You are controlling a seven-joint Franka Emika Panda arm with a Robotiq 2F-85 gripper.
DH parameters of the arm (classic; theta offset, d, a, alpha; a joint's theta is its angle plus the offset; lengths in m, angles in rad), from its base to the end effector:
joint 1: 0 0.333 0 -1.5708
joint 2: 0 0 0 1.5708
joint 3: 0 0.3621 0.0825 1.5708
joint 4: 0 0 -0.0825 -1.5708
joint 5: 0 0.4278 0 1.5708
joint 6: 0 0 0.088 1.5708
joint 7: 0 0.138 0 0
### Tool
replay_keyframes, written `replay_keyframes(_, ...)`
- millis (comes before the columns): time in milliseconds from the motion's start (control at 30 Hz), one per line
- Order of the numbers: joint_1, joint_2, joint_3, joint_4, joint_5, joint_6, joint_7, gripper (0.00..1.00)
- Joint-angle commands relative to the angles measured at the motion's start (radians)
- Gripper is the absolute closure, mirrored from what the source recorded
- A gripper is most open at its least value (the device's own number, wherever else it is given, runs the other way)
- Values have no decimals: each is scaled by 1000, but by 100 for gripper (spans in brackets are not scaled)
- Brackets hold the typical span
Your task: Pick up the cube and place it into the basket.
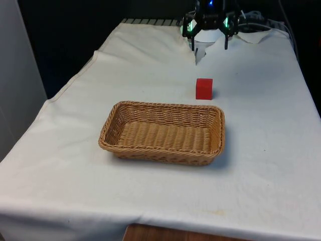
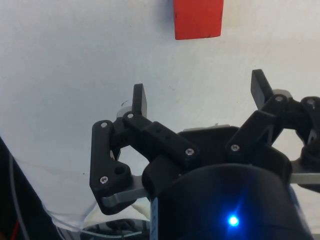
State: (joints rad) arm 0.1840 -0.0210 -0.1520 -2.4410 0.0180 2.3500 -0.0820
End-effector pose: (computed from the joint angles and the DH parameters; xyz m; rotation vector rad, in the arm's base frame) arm 0.4973 0.0167 0.2861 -3.1184 -0.1577 0.1091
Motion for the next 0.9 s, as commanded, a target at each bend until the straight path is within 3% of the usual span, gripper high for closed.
replay_keyframes(0, 0, 2, 0, 0, 0, 0, 0, 0)
replay_keyframes(233, 0, 31, 0, -8, 5, 42, -1, 0)
replay_keyframes(867, 0, 90, -2, -5, 4, 82, 32, 0)
